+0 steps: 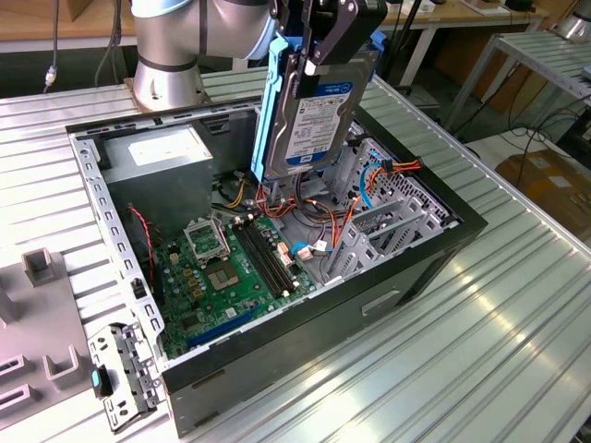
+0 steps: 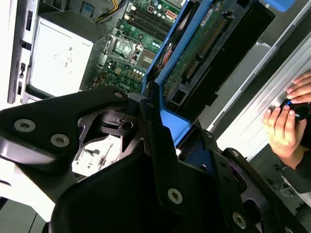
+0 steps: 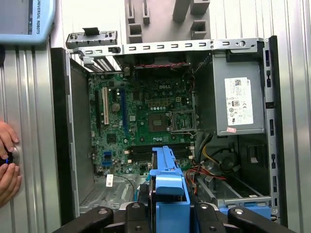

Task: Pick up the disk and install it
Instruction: 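Insert the disk into the insertion slot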

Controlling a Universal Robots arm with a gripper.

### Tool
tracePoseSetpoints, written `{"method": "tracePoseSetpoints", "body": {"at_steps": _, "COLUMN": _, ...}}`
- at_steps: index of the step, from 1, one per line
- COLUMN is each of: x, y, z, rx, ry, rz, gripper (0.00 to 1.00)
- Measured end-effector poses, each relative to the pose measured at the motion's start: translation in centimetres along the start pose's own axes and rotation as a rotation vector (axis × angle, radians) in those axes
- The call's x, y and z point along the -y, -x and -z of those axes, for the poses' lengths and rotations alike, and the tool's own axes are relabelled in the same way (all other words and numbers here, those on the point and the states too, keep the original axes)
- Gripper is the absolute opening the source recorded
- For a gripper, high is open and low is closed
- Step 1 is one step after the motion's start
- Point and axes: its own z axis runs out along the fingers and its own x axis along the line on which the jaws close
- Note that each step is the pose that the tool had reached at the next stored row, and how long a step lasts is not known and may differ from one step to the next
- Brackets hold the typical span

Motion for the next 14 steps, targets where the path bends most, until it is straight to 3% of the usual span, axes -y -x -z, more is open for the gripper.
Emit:
{"method": "tracePoseSetpoints", "body": {"at_steps": 7, "x": 0.02, "y": -0.05, "z": 0.0, "rx": 0.0, "ry": 0.0, "rz": 0.0, "gripper": 0.37}}
{"method": "tracePoseSetpoints", "body": {"at_steps": 14, "x": 0.15, "y": -1.88, "z": -0.03, "rx": -0.0001, "ry": 0.0, "rz": 0.0, "gripper": 0.37}}
